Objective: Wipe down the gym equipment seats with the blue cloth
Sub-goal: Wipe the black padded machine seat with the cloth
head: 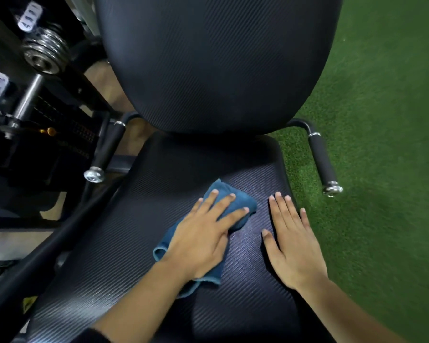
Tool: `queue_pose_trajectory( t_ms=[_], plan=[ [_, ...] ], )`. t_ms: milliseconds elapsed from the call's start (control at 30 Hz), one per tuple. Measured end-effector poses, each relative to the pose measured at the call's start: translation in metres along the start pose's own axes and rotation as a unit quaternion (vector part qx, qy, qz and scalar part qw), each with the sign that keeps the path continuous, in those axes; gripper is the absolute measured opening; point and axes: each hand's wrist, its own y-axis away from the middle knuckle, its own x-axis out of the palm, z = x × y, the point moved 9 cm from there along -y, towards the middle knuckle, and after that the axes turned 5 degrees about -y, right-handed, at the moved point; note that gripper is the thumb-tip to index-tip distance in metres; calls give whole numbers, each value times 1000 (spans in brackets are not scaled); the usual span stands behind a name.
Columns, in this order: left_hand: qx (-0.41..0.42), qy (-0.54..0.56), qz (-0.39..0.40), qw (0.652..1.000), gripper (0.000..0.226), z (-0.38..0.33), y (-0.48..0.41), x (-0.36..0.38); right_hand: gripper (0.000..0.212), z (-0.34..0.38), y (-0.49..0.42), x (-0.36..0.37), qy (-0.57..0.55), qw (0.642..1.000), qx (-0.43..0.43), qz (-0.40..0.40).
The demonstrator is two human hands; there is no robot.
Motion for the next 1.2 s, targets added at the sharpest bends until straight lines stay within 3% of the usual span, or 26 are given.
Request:
queue_pose_trajectory(
  t_ms=[267,400,500,633,800,1033,1200],
  plan=[
    [-188,-22,-21,982,54,58,-96,-1,72,0,-2,-1,-10,1000,7,-3],
    [-127,-34,-20,991,54,29,-129,4,75,-3,-3,-1,-13,1000,27,-3],
    [-39,-42,-9,998,54,-5,-128,8,82,-15,1,-2,-11,996,91,-7],
    [42,-21,20,999,55,-39,-97,13,88,-36,22,-2,-14,983,183,12],
    [99,25,47,994,56,-71,-30,15,91,-36,54,-4,-25,979,204,18],
    [119,40,39,991,55,-64,29,4,88,-34,70,-7,-25,981,191,13],
    [-19,23,-23,999,57,-6,-5,-5,87,-32,85,-11,-29,983,182,-1]
  ],
)
